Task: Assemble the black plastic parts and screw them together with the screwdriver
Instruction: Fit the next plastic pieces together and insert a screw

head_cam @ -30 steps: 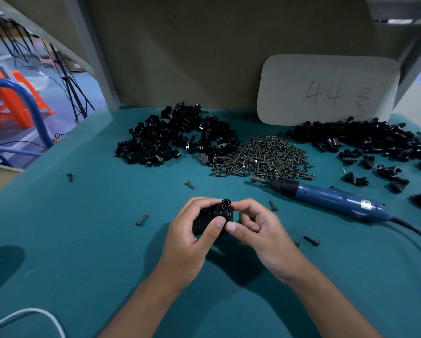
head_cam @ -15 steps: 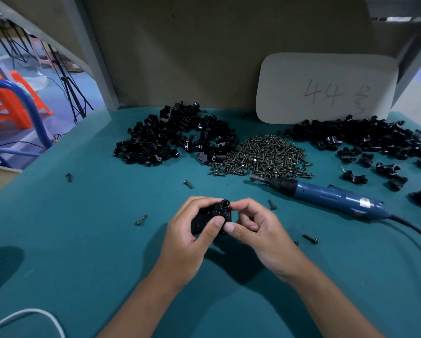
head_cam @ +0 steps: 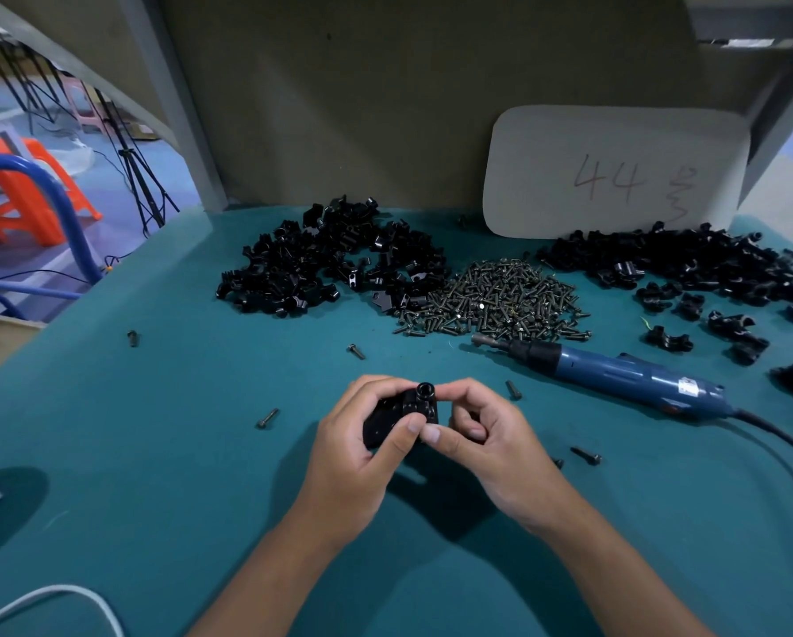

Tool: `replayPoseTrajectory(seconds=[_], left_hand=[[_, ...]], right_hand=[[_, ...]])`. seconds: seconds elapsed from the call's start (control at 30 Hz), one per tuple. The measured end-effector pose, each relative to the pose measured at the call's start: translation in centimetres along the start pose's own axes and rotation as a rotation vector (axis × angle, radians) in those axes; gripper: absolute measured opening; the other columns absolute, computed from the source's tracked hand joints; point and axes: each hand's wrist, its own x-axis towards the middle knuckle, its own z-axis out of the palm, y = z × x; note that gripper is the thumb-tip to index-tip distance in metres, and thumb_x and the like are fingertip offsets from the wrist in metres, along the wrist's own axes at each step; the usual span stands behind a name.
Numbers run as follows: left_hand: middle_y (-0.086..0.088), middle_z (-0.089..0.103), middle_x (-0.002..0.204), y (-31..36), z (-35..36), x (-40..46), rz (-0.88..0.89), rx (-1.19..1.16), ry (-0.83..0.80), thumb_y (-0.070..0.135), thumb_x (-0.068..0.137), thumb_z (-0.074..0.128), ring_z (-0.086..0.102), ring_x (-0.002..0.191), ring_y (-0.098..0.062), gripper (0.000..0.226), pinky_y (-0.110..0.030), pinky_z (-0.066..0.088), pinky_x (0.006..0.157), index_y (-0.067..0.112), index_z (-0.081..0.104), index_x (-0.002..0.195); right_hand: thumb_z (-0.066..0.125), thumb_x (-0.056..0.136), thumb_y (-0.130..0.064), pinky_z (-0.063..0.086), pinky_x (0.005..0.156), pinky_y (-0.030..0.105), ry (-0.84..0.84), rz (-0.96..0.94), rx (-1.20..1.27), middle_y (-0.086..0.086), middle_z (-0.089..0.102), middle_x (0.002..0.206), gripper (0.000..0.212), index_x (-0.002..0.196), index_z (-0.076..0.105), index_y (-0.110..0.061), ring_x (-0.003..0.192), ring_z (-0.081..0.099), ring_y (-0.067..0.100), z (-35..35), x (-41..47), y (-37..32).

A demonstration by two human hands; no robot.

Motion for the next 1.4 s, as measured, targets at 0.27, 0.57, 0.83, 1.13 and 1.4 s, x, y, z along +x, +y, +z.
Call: replayPoseTrajectory(seconds=[0.27, 0.57, 0.83, 1.13, 1.4], left_hand=[[0.014, 0.065, 0.107, -0.1, -0.1, 0.1, -0.02, -0.028, 0.005, 0.045, 0.094, 0.058, 0.064, 0.104, -0.015, 0.02, -0.017, 0.047, 0.085, 0.038, 0.065, 0.111], [0.015, 0.066, 0.111, -0.2, -0.1, 0.2, -0.028, -0.047, -0.008, 0.047, 0.094, 0.059, 0.065, 0.108, -0.015, 0.021, -0.017, 0.047, 0.088, 0.042, 0.064, 0.114], [0.015, 0.065, 0.109, -0.2, -0.1, 0.2, -0.032, -0.044, -0.005, 0.049, 0.093, 0.059, 0.064, 0.106, -0.015, 0.022, -0.018, 0.048, 0.087, 0.043, 0.064, 0.113], [0.014, 0.066, 0.107, -0.3, 0.0, 0.1, -0.057, -0.03, 0.037, 0.048, 0.091, 0.058, 0.064, 0.105, -0.015, 0.022, -0.019, 0.048, 0.087, 0.036, 0.065, 0.109], [0.015, 0.066, 0.107, -0.4, -0.1, 0.2, -0.078, -0.022, 0.075, 0.05, 0.092, 0.057, 0.064, 0.106, -0.013, 0.023, -0.016, 0.047, 0.087, 0.036, 0.064, 0.109]], right_hand=[[0.075, 0.078, -0.058, 0.03, 0.058, 0.017, 0.067, -0.049, -0.031, -0.015, 0.027, 0.065, 0.029, 0.102, 0.07, -0.041, 0.061, 0.028, 0.006, -0.4, 0.2, 0.1], [0.075, 0.078, -0.05, 0.028, 0.057, 0.018, 0.078, -0.049, 0.031, -0.014, 0.025, 0.064, 0.025, 0.098, 0.07, -0.037, 0.061, 0.025, 0.008, 0.0, 0.2, 0.0], [0.075, 0.079, -0.05, 0.028, 0.058, 0.019, 0.074, -0.027, 0.042, -0.014, 0.025, 0.065, 0.024, 0.099, 0.07, -0.037, 0.062, 0.026, 0.008, 0.0, 0.1, -0.2], [0.058, 0.089, -0.022, 0.036, 0.062, 0.02, 0.059, 0.127, 0.285, -0.01, 0.043, 0.074, 0.019, 0.107, 0.066, -0.025, 0.064, 0.039, 0.007, 0.0, 0.3, -0.5], [0.041, 0.107, -0.004, 0.04, 0.049, 0.021, 0.121, 0.36, 0.719, 0.002, 0.067, 0.086, 0.02, 0.123, 0.053, -0.006, 0.061, 0.05, 0.009, -1.6, 1.0, -1.0]])
